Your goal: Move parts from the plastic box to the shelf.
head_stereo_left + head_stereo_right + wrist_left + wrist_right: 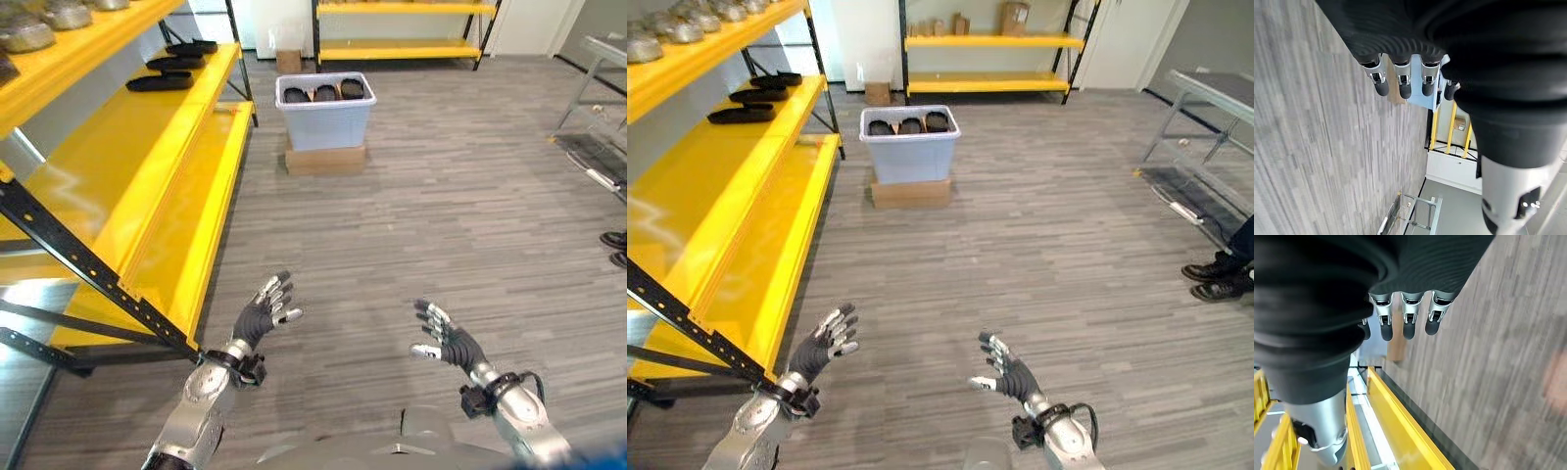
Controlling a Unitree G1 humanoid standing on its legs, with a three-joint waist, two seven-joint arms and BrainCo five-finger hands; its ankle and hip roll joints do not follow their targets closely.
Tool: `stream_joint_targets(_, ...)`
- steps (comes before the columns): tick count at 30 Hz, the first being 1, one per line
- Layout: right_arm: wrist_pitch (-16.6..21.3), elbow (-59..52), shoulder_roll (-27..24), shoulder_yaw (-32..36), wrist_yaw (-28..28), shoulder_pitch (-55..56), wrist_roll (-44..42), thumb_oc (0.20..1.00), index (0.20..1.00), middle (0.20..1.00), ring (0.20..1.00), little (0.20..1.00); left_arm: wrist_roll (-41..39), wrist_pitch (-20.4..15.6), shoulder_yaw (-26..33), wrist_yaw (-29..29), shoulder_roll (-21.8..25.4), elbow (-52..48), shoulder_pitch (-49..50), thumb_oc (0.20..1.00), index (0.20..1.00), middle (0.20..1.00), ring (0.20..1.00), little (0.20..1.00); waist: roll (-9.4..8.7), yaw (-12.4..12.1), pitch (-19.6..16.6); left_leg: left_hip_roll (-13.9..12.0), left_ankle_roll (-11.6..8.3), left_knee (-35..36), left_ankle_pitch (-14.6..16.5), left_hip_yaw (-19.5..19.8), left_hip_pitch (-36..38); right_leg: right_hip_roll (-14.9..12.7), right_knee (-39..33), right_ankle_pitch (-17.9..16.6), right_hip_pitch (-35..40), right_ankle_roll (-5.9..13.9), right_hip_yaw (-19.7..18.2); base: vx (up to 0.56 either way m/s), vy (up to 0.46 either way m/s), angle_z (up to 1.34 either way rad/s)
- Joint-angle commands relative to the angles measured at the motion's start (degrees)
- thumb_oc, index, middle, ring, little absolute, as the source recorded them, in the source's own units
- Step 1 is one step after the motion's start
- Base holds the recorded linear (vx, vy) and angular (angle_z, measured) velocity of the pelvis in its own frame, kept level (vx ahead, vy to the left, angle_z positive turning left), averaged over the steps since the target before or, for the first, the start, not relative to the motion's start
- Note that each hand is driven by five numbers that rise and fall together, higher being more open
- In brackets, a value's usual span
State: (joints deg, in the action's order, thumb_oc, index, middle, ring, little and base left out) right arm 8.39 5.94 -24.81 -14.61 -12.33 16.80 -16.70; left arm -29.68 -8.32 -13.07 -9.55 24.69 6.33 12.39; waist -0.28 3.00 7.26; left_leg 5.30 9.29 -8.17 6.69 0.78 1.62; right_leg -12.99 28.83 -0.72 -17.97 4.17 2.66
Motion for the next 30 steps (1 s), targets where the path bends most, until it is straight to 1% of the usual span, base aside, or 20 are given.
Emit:
stream_joint_targets(1, 3.4, -3.3, -1.4, 2.4, 0.1, -3.7, -2.1, 1.0, 1.0, 1.0, 1.0, 1.0, 1.3, -4.0, 2.2, -0.1, 0.1, -4.2, -1.4, 1.0, 1.0, 1.0, 1.0, 1.0, -0.24, 1.7, 1.5, -0.9, -3.77, 2.9, 6.6, 3.0, 6.8, -0.7, -10.9, -5.1, 1.7, 3.06, 0.9, 0.21, -0.058, -0.02)
stream_joint_targets(3, 3.5, -3.3, -1.3, 2.8, 1.0, -4.7, -1.1, 1.0, 1.0, 1.0, 1.0, 1.0, 1.7, -4.2, 2.3, 0.4, -0.8, -3.9, -1.5, 1.0, 1.0, 1.0, 1.0, 1.0, -0.78, 2.5, 2.0, -0.6, -4.5, 2.5, 8.6, 3.6, 9.3, -0.2, -18.8, -7.7, 0.6, 4.59, 0.9, 0.26, -0.088, 0.06)
stream_joint_targets(6, 3.2, -3.4, -1.3, 2.9, 1.5, -5.0, 0.0, 1.0, 1.0, 1.0, 1.0, 1.0, 2.1, -4.0, 2.0, 0.7, -2.0, -4.0, -1.1, 1.0, 1.0, 1.0, 1.0, 1.0, -1.22, 3.2, 2.2, -1.2, -5.03, 1.1, 11.5, 3.8, 12.3, 0.2, -21.5, -10.1, 0.5, 5.71, 0.6, 0.25, -0.098, 0.15)
stream_joint_targets(7, 3.0, -3.5, -1.3, 3.0, 1.5, -4.8, 0.0, 1.0, 1.0, 1.0, 1.0, 1.0, 2.2, -3.8, 1.7, 0.7, -2.2, -3.7, -1.1, 1.0, 1.0, 1.0, 1.0, 1.0, -1.3, 3.1, 1.7, -1.5, -5.65, 0.8, 12.2, 3.9, 13.0, 0.3, -22.4, -9.5, 1.5, 5.56, 1.1, 0.28, -0.158, 0.23)
stream_joint_targets(10, 2.9, -3.3, -1.2, 3.1, 1.9, -5.2, -0.1, 1.0, 1.0, 1.0, 1.0, 1.0, 1.9, -3.8, 0.7, 1.1, -3.1, -2.7, -2.0, 1.0, 1.0, 1.0, 1.0, 1.0, -1.41, 3.5, 0.9, -2.5, -5.95, -0.6, 13.6, 3.9, 13.4, 1.1, -21.8, -9.7, 2.0, 5.02, 1.0, 0.2, -0.143, 0.23)
stream_joint_targets(11, 2.8, -2.9, -1.3, 3.4, 2.6, -6.2, -0.5, 1.0, 1.0, 1.0, 1.0, 1.0, 1.5, -3.6, 0.6, 1.7, -3.5, -2.5, -2.7, 1.0, 1.0, 1.0, 1.0, 1.0, -1.0, 3.9, 0.3, -4.0, -6.33, -1.8, 14.1, 4.1, 13.3, 2.6, -19.7, -8.5, 1.0, 4.35, 0.6, 0.21, -0.165, 0.25)
stream_joint_targets(12, 2.9, -2.9, -1.4, 3.5, 2.8, -6.5, -0.4, 1.0, 1.0, 1.0, 1.0, 1.0, 1.5, -3.8, 0.4, 2.1, -3.6, -2.7, -3.0, 1.0, 1.0, 1.0, 1.0, 1.0, -0.76, 4.2, 0.2, -4.6, -6.44, -2.6, 14.4, 4.3, 13.1, 3.4, -18.3, -7.6, 0.1, 3.98, 0.3, 0.27, -0.204, 0.17)
stream_joint_targets(15, 2.9, -2.6, -1.7, 3.8, 3.7, -8.0, -0.8, 1.0, 1.0, 1.0, 1.0, 1.0, 0.7, -3.7, -0.4, 3.0, -3.6, -2.9, -4.7, 1.0, 1.0, 1.0, 1.0, 1.0, 0.12, 4.4, 0.2, -6.6, -7.04, -3.7, 14.1, 4.1, 13.0, 4.6, -11.8, -4.4, -3.0, 3.1, 0.7, 0.19, -0.144, 0.07)
stream_joint_targets(16, 3.1, -2.3, -1.7, 3.9, 4.0, -8.7, -0.8, 1.0, 1.0, 1.0, 1.0, 1.0, 0.3, -4.0, -0.8, 3.6, -3.4, -3.4, -6.0, 1.0, 1.0, 1.0, 1.0, 1.0, 0.35, 4.7, 0.2, -8.0, -7.65, -3.4, 13.6, 3.9, 13.3, 5.4, -8.6, -2.7, -4.9, 2.67, 1.1, 0.19, -0.172, 0.17)
stream_joint_targets(18, 3.0, -2.0, -1.6, 3.5, 4.7, -10.1, -0.9, 1.0, 1.0, 1.0, 1.0, 1.0, -0.1, -3.9, -1.4, 4.2, -3.4, -3.5, -7.2, 1.0, 1.0, 1.0, 1.0, 1.0, 0.51, 4.9, 0.1, -9.2, -8.09, -2.9, 13.8, 3.7, 13.4, 5.8, -5.6, -1.0, -6.9, 2.22, 1.0, 0.13, -0.127, 0.43)
stream_joint_targets(19, 3.0, -2.0, -1.6, 3.5, 4.7, -10.2, -0.9, 1.0, 1.0, 1.0, 1.0, 1.0, -0.1, -4.0, -1.4, 4.2, -3.4, -3.5, -7.2, 1.0, 1.0, 1.0, 1.0, 1.0, 0.51, 4.9, 0.1, -9.2, -8.11, -2.9, 13.8, 3.6, 13.3, 5.9, -5.4, -0.9, -7.1, 2.2, 1.0, 0.18, -0.14, 0.55)
stream_joint_targets(20, 3.0, -1.4, -1.7, 3.0, 4.9, -11.1, -0.6, 1.0, 1.0, 1.0, 1.0, 1.0, -0.1, -3.9, -1.8, 4.7, -3.5, -3.6, -8.1, 1.0, 1.0, 1.0, 1.0, 1.0, 0.62, 5.0, -0.2, -10.6, -8.43, -2.2, 13.5, 3.6, 14.3, 6.7, -3.0, 1.1, -8.0, 1.53, 1.2, 0.14, -0.103, 0.17)
stream_joint_targets(21, 3.0, -1.4, -1.7, 3.0, 4.9, -11.1, -0.6, 1.0, 1.0, 1.0, 1.0, 1.0, -0.1, -3.9, -1.8, 4.7, -3.5, -3.6, -8.1, 1.0, 1.0, 1.0, 1.0, 1.0, 0.63, 4.9, -0.2, -10.6, -8.46, -2.1, 13.5, 3.6, 14.4, 6.7, -2.8, 1.3, -8.1, 1.5, 1.1, 0.25, -0.189, -0.09)
stream_joint_targets(22, 2.8, -1.3, -1.6, 2.7, 5.3, -11.6, -0.6, 1.0, 1.0, 1.0, 1.0, 1.0, -0.2, -3.8, -2.1, 5.3, -3.7, -3.6, -9.0, 1.0, 1.0, 1.0, 1.0, 1.0, 0.83, 4.9, -0.4, -11.5, -8.66, -2.1, 12.4, 3.7, 14.6, 7.1, -0.9, 2.7, -8.7, 0.89, 1.3, 0.12, -0.091, -0.3)
stream_joint_targets(23, 2.8, -1.2, -1.6, 2.7, 5.3, -11.7, -0.6, 1.0, 1.0, 1.0, 1.0, 1.0, -0.2, -3.9, -2.1, 5.3, -3.7, -3.5, -9.0, 1.0, 1.0, 1.0, 1.0, 1.0, 0.82, 4.9, -0.4, -11.5, -8.68, -2.0, 12.4, 3.7, 14.6, 7.1, -0.8, 2.8, -8.7, 0.87, 1.3, 0.18, -0.15, -0.14)
stream_joint_targets(24, 2.9, -1.0, -1.6, 2.7, 5.2, -11.7, -0.9, 1.0, 1.0, 1.0, 1.0, 1.0, -0.2, -3.9, -2.3, 5.4, -3.8, -3.4, -9.4, 1.0, 1.0, 1.0, 1.0, 1.0, 0.92, 5.1, -0.6, -12.3, -9.01, -2.2, 11.3, 3.8, 14.7, 7.8, -0.5, 3.7, -8.5, 0.33, 1.0, 0.12, -0.11, -0.07)
stream_joint_targets(25, 2.8, -1.2, -1.8, 2.9, 5.1, -11.4, -0.9, 1.0, 1.0, 1.0, 1.0, 1.0, -0.4, -3.8, -2.4, 5.3, -3.9, -3.4, -9.6, 1.0, 1.0, 1.0, 1.0, 1.0, 1.05, 5.2, -0.9, -13.0, -9.4, -3.0, 9.1, 3.9, 14.4, 8.6, -0.3, 4.6, -8.2, -0.28, 0.7, 0.17, -0.151, 0.0)
stream_joint_targets(27, 2.9, -1.4, -2.1, 3.0, 4.9, -11.0, -1.1, 1.0, 1.0, 1.0, 1.0, 1.0, -0.6, -3.7, -2.8, 4.9, -4.1, -3.4, -9.7, 1.0, 1.0, 1.0, 1.0, 1.0, 1.37, 5.1, -1.3, -13.9, -10.16, -7.3, 2.9, 3.7, 12.2, 10.2, -1.2, 5.6, -6.6, -1.85, 0.5, 0.15, -0.16, 0.01)
stream_joint_targets(29, 3.1, -1.5, -2.7, 3.3, 4.9, -10.8, -1.6, 1.0, 1.0, 1.0, 1.0, 1.0, -0.8, -3.5, -3.2, 4.6, -3.9, -3.4, -10.5, 1.0, 1.0, 1.0, 1.0, 1.0, 0.65, 4.4, -0.9, -13.4, -10.36, -21.2, -6.2, 4.7, 4.5, 11.7, -4.4, 6.1, -2.5, -4.26, 0.3, 0.14, -0.24, -0.13)
stream_joint_targets(30, 3.2, -1.7, -3.0, 3.7, 5.1, -10.5, -1.9, 1.0, 1.0, 1.0, 1.0, 1.0, -1.2, -3.3, -3.6, 4.3, -3.7, -3.6, -10.9, 1.0, 1.0, 1.0, 1.0, 1.0, 0.0, 3.7, -0.1, -12.8, -10.12, -28.2, -8.6, 4.9, 0.7, 12.2, -6.1, 6.4, -0.1, -5.45, 0.1, 0.12, -0.266, -0.01)
